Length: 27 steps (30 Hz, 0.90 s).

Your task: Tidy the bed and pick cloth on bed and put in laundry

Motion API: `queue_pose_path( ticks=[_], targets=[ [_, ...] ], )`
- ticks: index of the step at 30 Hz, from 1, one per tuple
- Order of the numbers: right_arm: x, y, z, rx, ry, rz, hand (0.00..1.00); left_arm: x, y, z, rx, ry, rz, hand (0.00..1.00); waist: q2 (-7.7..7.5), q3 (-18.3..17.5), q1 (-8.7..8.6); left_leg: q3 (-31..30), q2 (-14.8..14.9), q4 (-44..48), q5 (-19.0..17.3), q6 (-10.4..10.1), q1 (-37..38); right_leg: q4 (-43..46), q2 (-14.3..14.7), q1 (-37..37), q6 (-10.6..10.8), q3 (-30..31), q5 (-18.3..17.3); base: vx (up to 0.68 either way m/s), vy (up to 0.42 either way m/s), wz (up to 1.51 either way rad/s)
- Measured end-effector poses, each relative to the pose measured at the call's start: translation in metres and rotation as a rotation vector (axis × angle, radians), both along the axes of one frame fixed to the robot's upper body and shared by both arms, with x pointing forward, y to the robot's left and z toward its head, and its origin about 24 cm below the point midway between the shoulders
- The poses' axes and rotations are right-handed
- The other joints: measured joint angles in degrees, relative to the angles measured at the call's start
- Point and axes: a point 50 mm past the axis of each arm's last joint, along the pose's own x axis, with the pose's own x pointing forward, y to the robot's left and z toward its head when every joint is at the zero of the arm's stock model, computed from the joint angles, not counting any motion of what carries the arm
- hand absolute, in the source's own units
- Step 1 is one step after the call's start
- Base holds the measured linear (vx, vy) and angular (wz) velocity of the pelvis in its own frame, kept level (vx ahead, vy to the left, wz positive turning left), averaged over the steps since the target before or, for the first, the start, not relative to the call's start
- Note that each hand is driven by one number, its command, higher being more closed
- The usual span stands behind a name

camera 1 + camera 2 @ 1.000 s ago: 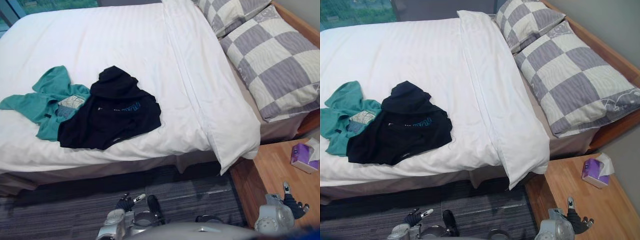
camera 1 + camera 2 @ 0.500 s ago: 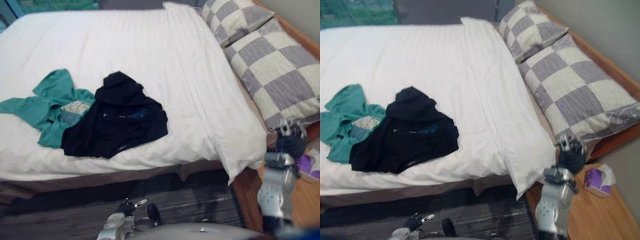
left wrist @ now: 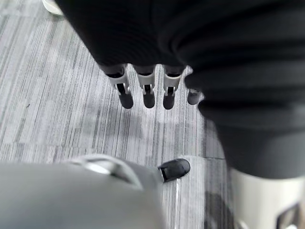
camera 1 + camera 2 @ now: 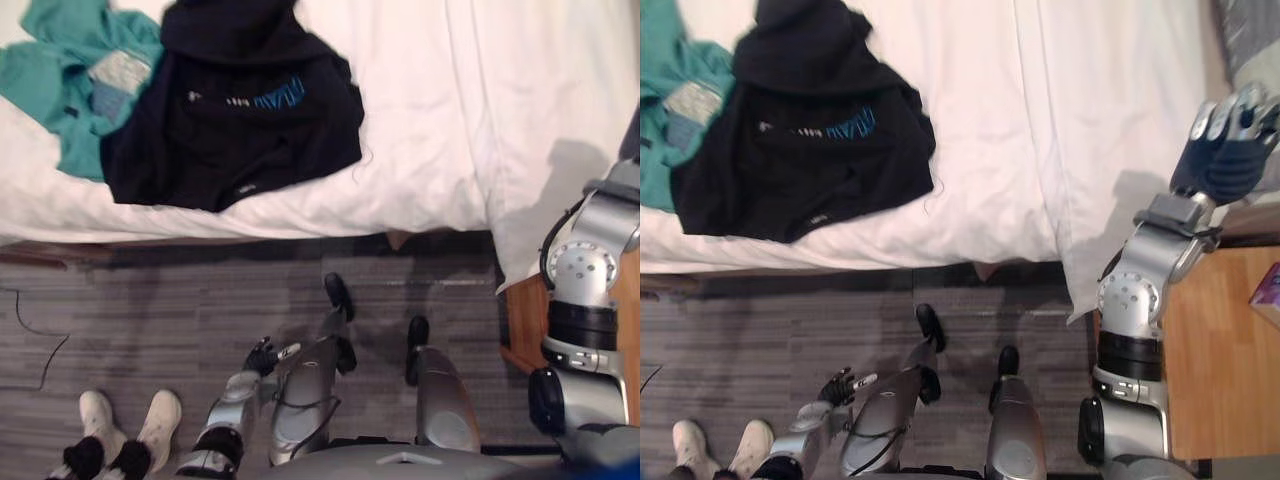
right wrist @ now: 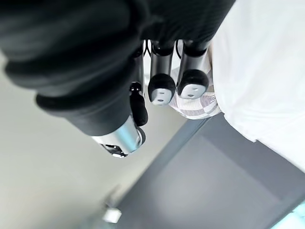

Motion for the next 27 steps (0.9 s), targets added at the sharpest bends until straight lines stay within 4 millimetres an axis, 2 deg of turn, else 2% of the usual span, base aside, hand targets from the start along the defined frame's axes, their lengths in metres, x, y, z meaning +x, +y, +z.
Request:
queue_pose_path(
  ticks=[3,7,12,15,16,18,21,23,24,26,27],
  targets=[
    [0.005,-0.002,-0.004,0.091,-0.023,0.076,1.00,0.021,-0.008,0.012,-0.025,-0.064,0.021,0.00,0.21,2.6,0.11,1.1,0.3,0.0,0.9,0.0,-3.4,3.1,0.0,-5.4,-0.4,1.0,-0.8,-0.03,-0.012,-0.08],
    [0.015,-0.006,-0.015,0.137,-0.044,0.119,1.00,0.046,-0.026,0.027,-0.085,-0.140,0.036,0.00,1.68,3.8,-0.08,2.7,0.7,0.0,2.3,-0.1,-8.0,5.9,0.1,-12.3,-0.6,2.2,-0.9,0.01,-0.006,-0.13],
    [0.018,0.001,-0.011,0.066,-0.146,0.163,1.00,0.069,-0.050,0.044,-0.180,-0.210,0.058,0.00,1.81,3.9,-1.12,2.9,0.9,0.0,4.1,-2.6,-10.2,7.8,0.1,-16.2,-0.8,3.2,-1.0,0.01,-0.019,-0.07],
    [0.019,0.004,-0.009,0.027,-0.188,0.177,1.00,0.071,-0.055,0.045,-0.208,-0.212,0.088,0.00,1.81,3.9,-1.36,2.9,1.3,0.0,3.9,-3.2,-11.5,8.0,0.3,-17.9,-1.4,3.2,-1.3,-0.03,-0.041,-0.05],
    [0.019,0.005,-0.011,0.023,-0.200,0.184,1.00,0.070,-0.054,0.044,-0.219,-0.206,0.107,0.00,1.81,3.9,-1.55,2.9,1.4,0.0,3.2,-4.1,-12.0,8.0,0.5,-18.6,-1.4,3.2,-1.3,-0.02,-0.023,-0.04],
    [0.022,0.006,-0.019,0.028,-0.202,0.194,1.00,0.067,-0.054,0.039,-0.242,-0.175,0.147,0.00,1.81,3.9,-1.79,3.1,1.5,0.0,2.5,-4.5,-12.0,7.9,0.6,-18.6,-1.4,3.5,-1.3,-0.02,-0.022,-0.08],
    [0.028,0.002,-0.055,0.061,-0.103,0.188,1.00,0.066,-0.049,0.037,-0.265,-0.172,0.206,0.00,1.63,3.8,-1.64,4.2,1.5,0.0,2.2,-4.2,-11.4,7.1,0.8,-18.3,-1.3,4.4,-1.0,0.02,0.008,-0.16],
    [0.033,-0.002,-0.112,0.145,0.098,0.194,1.00,0.066,-0.050,0.038,-0.278,-0.185,0.227,0.00,1.62,3.8,-1.65,4.7,1.7,0.0,2.5,-3.8,-10.9,6.1,1.0,-17.6,-1.2,4.8,-0.5,0.05,0.017,-0.15],
    [0.031,-0.001,-0.131,0.170,0.160,0.200,1.00,0.066,-0.050,0.038,-0.278,-0.186,0.228,0.00,1.62,3.9,-1.65,4.8,1.8,0.0,2.5,-3.8,-10.6,6.0,1.0,-17.1,-1.2,4.8,-0.4,0.07,0.007,-0.13],
    [0.015,0.011,-0.185,0.234,0.322,0.228,1.00,0.066,-0.051,0.038,-0.277,-0.182,0.233,0.00,1.57,3.9,-1.78,5.8,1.9,0.0,2.6,-3.7,-8.3,5.1,1.1,-14.5,-1.1,4.8,-0.3,0.07,-0.009,-0.12],
    [0.010,0.014,-0.195,0.244,0.350,0.234,1.00,0.066,-0.051,0.038,-0.276,-0.182,0.235,0.00,1.51,3.9,-1.92,5.8,1.9,0.0,2.6,-3.7,-7.4,4.8,1.1,-13.5,-1.1,4.8,-0.3,0.05,-0.026,-0.09]
  ],
)
